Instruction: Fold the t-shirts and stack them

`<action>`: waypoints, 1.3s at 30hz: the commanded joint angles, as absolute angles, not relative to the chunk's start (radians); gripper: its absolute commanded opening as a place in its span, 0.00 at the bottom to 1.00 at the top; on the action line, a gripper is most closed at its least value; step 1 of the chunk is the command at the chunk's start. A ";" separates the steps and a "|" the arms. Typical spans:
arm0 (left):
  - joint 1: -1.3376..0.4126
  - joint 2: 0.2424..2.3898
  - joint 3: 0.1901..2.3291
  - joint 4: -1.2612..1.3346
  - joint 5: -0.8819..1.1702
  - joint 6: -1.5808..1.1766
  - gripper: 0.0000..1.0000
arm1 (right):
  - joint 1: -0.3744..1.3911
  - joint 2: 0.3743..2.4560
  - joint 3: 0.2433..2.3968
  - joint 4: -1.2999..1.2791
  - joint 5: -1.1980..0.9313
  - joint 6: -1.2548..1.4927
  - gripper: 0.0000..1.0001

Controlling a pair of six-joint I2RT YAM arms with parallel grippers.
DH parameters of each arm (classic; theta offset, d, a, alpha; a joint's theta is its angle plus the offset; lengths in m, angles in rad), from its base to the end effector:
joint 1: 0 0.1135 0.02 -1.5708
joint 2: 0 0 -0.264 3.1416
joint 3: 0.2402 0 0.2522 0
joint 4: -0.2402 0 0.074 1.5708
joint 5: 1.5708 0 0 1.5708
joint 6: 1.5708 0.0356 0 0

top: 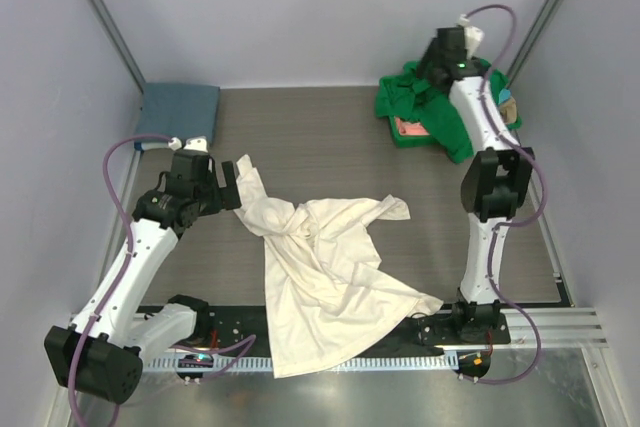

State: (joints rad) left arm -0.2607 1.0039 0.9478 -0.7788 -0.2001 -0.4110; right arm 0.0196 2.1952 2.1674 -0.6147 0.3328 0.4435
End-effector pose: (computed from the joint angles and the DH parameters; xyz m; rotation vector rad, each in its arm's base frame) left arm 0.1943 -0.0445 0.3017 -0.2709 2.3699 -0.0769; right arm 0.5072 -0.0017 0.3164 0.6340 2.0803 -0.1053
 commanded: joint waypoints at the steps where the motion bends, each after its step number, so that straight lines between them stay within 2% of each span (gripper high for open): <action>1: -0.265 0.993 0.959 -0.773 -0.212 -0.399 1.00 | 0.164 2.138 2.118 -0.572 0.261 0.452 0.83; 4: -0.267 0.989 0.959 -0.775 -0.216 -0.402 1.00 | 0.257 2.236 2.144 -0.549 0.163 0.462 0.83; 7: -0.267 0.986 0.957 -0.775 -0.218 -0.402 1.00 | 0.291 2.316 2.201 -0.555 0.153 0.463 0.83; 13: -0.267 0.985 0.957 -0.776 -0.218 -0.405 1.00 | 0.261 2.525 2.387 -0.597 0.182 0.398 0.84; 16: -0.267 0.989 0.957 -0.776 -0.225 -0.405 1.00 | 0.233 2.577 2.465 -0.663 0.297 0.358 0.84; 18: -0.267 0.992 0.957 -0.778 -0.229 -0.405 1.00 | 0.218 2.562 2.441 -0.676 0.430 0.322 0.84; 21: -0.268 1.000 0.959 -0.778 -0.230 -0.406 1.00 | 0.199 2.554 2.415 -0.675 0.472 0.295 0.84; 24: -0.267 1.014 0.960 -0.779 -0.233 -0.407 1.00 | 0.202 2.549 2.419 -0.675 0.382 0.262 0.84; 28: -0.268 1.040 0.969 -0.776 -0.224 -0.426 1.00 | 0.238 2.493 2.408 -0.673 0.156 0.271 0.84; 31: -0.317 1.068 0.982 -0.769 -0.196 -0.448 1.00 | 0.259 2.381 2.329 -0.667 0.071 0.297 0.84; 34: -0.448 1.120 1.015 -0.759 -0.250 -0.503 1.00 | 0.279 2.194 2.121 -0.623 0.046 0.345 0.84; 39: -0.733 1.349 1.136 -0.723 -0.382 -0.578 1.00 | 0.279 1.791 1.585 -0.543 0.165 0.431 0.85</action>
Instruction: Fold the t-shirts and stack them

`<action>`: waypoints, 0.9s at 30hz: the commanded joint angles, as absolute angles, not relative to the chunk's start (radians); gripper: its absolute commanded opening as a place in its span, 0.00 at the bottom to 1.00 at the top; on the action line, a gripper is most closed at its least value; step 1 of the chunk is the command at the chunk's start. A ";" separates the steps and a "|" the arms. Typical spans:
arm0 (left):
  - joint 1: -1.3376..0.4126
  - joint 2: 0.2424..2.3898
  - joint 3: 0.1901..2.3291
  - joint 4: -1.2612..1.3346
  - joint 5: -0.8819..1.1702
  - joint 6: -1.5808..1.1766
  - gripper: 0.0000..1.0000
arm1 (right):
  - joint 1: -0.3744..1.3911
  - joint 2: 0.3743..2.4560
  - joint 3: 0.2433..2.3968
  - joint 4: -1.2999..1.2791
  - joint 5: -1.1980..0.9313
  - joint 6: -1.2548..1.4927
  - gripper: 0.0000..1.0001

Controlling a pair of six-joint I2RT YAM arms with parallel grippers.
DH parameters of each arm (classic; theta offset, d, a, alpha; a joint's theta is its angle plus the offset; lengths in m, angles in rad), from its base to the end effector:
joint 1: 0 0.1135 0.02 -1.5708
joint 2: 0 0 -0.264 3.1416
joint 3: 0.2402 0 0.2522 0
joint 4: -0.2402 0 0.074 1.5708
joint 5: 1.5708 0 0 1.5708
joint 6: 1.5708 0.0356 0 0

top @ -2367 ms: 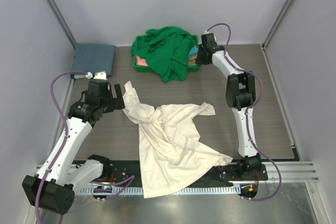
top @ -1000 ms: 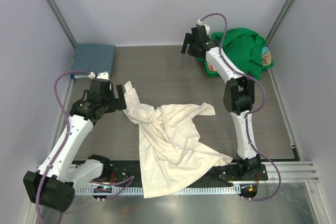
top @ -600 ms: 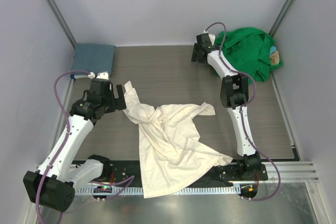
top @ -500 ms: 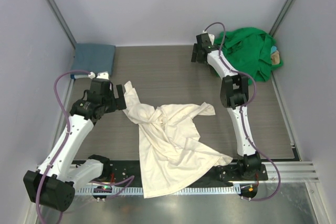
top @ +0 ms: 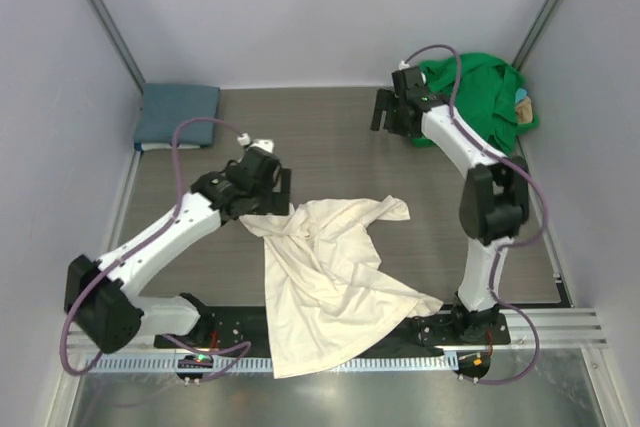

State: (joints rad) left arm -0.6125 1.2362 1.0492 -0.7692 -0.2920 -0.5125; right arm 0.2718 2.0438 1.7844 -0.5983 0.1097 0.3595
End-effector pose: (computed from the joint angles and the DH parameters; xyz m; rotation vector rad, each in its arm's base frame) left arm 0.2084 -0.1339 0.2880 0.0083 2.4726 -0.1108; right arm 0.4480 0.1208 0.2609 0.1560 2.4224 0.1539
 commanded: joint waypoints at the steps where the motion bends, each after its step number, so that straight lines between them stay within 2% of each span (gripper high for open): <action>1: -0.761 1.397 1.164 -0.707 -0.383 -0.584 1.00 | 0.278 1.737 1.510 -0.525 0.191 0.448 0.86; 2: -0.791 1.435 1.189 -0.689 -0.379 -0.586 1.00 | 0.276 1.671 1.361 -0.509 0.222 0.497 0.86; 5: -0.897 1.603 1.305 -0.615 -0.338 -0.554 0.96 | 0.270 1.441 1.092 -0.437 0.236 0.578 0.87; 8: -0.982 1.779 1.434 -0.536 -0.292 -0.460 0.99 | 0.242 1.251 0.931 -0.428 0.275 0.617 0.89; 13: -1.009 2.044 1.691 -0.540 -0.256 -0.388 1.00 | 0.158 0.998 0.819 -0.491 0.268 0.644 0.93; 20: -0.971 2.276 1.936 -0.643 -0.339 -0.347 1.00 | 0.117 0.865 0.788 -0.571 0.220 0.617 0.95; 27: -0.907 2.122 1.741 -0.457 -0.270 -0.351 0.98 | 0.117 0.887 0.781 -0.580 0.137 0.594 0.94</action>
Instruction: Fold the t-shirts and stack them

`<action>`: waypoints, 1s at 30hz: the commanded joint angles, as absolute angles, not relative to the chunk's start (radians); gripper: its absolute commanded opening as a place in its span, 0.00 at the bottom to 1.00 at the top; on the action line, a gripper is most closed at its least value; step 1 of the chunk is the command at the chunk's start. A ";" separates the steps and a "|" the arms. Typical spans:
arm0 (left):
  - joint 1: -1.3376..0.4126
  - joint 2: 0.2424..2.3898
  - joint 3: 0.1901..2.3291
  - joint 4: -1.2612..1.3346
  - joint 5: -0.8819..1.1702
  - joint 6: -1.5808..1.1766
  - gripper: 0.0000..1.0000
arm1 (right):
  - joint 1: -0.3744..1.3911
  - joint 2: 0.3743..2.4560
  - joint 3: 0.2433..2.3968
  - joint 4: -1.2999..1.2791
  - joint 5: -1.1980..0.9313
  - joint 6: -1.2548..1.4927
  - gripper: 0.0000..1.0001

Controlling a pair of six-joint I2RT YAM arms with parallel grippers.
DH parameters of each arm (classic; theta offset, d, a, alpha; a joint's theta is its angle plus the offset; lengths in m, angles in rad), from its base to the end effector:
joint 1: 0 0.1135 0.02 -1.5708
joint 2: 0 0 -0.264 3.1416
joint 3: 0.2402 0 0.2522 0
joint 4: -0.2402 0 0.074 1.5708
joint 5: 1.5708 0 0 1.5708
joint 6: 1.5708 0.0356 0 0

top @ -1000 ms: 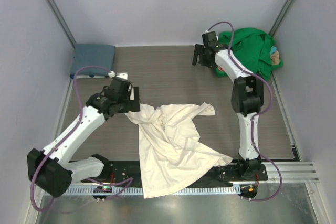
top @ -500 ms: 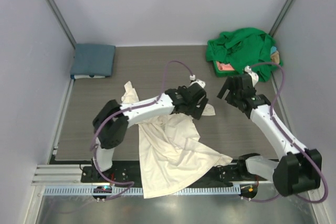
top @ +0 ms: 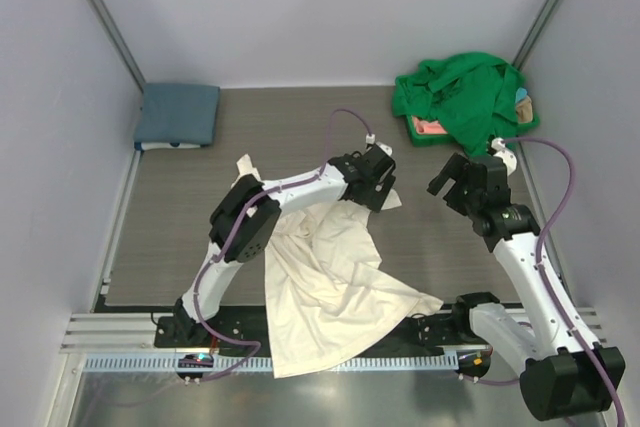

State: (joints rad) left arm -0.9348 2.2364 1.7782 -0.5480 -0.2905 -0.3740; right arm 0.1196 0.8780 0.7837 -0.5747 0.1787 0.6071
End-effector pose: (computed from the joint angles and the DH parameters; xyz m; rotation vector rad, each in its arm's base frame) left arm 0.2975 -0.3858 0.1753 0.5943 2.4496 -0.1523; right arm 0.1859 0.0160 0.2857 0.6328 2.1430 0.1972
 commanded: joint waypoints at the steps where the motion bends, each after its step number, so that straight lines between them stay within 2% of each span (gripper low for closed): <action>1: -0.899 2.108 1.747 -0.466 -0.259 -0.344 0.98 | 0.117 0.894 0.779 -0.578 0.129 0.588 0.94; 8: -0.847 2.065 1.746 -0.506 -0.282 -0.308 0.95 | 0.117 0.946 0.761 -0.549 0.104 0.574 0.94; 18: -0.807 2.135 1.672 -0.477 -0.132 -0.348 0.75 | 0.117 0.979 0.755 -0.534 0.113 0.548 0.94; 22: -0.807 2.160 1.651 -0.476 -0.094 -0.350 0.60 | 0.117 0.999 0.756 -0.528 0.118 0.540 0.94; 24: -0.807 2.166 1.637 -0.476 -0.069 -0.348 0.46 | 0.115 1.008 0.756 -0.528 0.115 0.540 0.94; 25: -0.807 2.169 1.634 -0.477 -0.058 -0.350 0.34 | 0.117 1.012 0.756 -0.525 0.117 0.540 0.94; 27: -0.807 2.166 1.631 -0.477 -0.041 -0.344 0.19 | 0.117 1.019 0.758 -0.523 0.120 0.538 0.94; 28: -0.807 2.161 1.629 -0.477 -0.043 -0.342 0.00 | 0.115 1.022 0.758 -0.520 0.123 0.535 0.94; 30: -0.792 2.131 1.628 -0.480 -0.055 -0.341 0.00 | 0.117 1.029 0.759 -0.518 0.123 0.535 0.93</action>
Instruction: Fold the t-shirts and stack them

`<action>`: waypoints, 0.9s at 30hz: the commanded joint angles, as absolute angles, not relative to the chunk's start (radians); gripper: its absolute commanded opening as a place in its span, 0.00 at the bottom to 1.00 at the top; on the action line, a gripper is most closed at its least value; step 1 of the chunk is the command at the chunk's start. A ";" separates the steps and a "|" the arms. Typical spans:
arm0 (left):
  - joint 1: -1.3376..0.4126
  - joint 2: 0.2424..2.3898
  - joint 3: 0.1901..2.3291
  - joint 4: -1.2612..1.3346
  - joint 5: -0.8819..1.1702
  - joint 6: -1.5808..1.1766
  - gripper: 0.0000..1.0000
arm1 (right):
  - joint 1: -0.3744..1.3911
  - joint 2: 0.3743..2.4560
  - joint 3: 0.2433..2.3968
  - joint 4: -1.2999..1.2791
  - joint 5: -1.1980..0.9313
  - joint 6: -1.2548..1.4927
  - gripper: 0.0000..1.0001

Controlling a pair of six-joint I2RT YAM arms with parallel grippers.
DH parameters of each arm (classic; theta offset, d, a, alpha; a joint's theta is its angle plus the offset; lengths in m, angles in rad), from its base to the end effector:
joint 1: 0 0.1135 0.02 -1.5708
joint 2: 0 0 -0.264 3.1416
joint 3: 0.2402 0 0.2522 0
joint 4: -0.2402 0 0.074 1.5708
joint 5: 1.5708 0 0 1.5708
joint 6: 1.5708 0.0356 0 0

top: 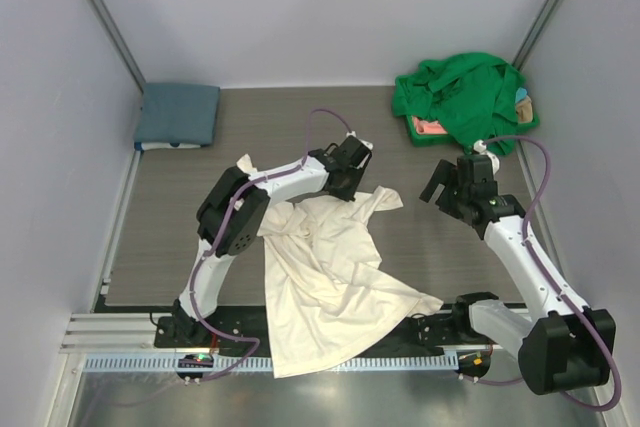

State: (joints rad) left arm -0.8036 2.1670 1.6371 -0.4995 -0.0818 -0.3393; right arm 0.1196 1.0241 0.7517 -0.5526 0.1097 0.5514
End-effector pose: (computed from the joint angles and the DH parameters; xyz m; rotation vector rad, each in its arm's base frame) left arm 0.3258 -0.3337 0.1661 0.5753 2.5631 -0.3039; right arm 0.2080 0.0211 0.2506 0.5638 2.3301 0.1844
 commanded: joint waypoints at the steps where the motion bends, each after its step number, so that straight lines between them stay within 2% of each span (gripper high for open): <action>1: -0.782 2.112 1.629 -0.488 -0.076 -0.350 0.00 | 0.117 1.029 0.761 -0.517 0.121 0.535 0.93; 3: -0.746 2.045 1.618 -0.532 -0.218 -0.406 0.00 | 0.117 1.032 0.765 -0.515 0.117 0.534 0.92; 6: -0.716 1.818 1.551 -0.538 -0.454 -0.466 0.00 | 0.115 1.026 0.770 -0.515 0.118 0.532 0.92; 7: -0.713 1.702 1.496 -0.523 -0.492 -0.474 0.00 | 0.117 1.022 0.770 -0.515 0.118 0.531 0.92; 9: -0.712 1.616 1.451 -0.519 -0.573 -0.480 0.00 | 0.118 1.023 0.769 -0.512 0.115 0.532 0.92; 10: -0.712 1.583 1.407 -0.517 -0.613 -0.495 0.08 | 0.118 1.026 0.767 -0.511 0.110 0.532 0.92; 12: -0.712 1.536 1.368 -0.541 -0.614 -0.511 0.44 | 0.120 1.035 0.765 -0.508 0.095 0.529 0.92; 13: -0.710 1.529 1.339 -0.589 -0.615 -0.556 0.80 | 0.124 1.048 0.764 -0.509 0.078 0.526 0.92; 15: -0.712 1.523 1.307 -0.624 -0.604 -0.589 0.99 | 0.136 1.065 0.762 -0.508 0.058 0.522 0.92; 21: -0.671 1.499 1.189 -0.614 -0.572 -0.630 1.00 | 0.236 1.097 0.736 -0.506 0.060 0.546 0.92; 27: -0.508 1.564 1.234 -0.508 -0.351 -0.562 0.98 | 0.262 1.083 0.715 -0.508 0.048 0.552 0.92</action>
State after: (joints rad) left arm -0.5850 1.5452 1.1584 -0.5991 -0.4438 -0.5869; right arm 0.2516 1.1004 0.7208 -0.5312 0.0574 0.5442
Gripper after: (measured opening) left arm 0.991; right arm 0.918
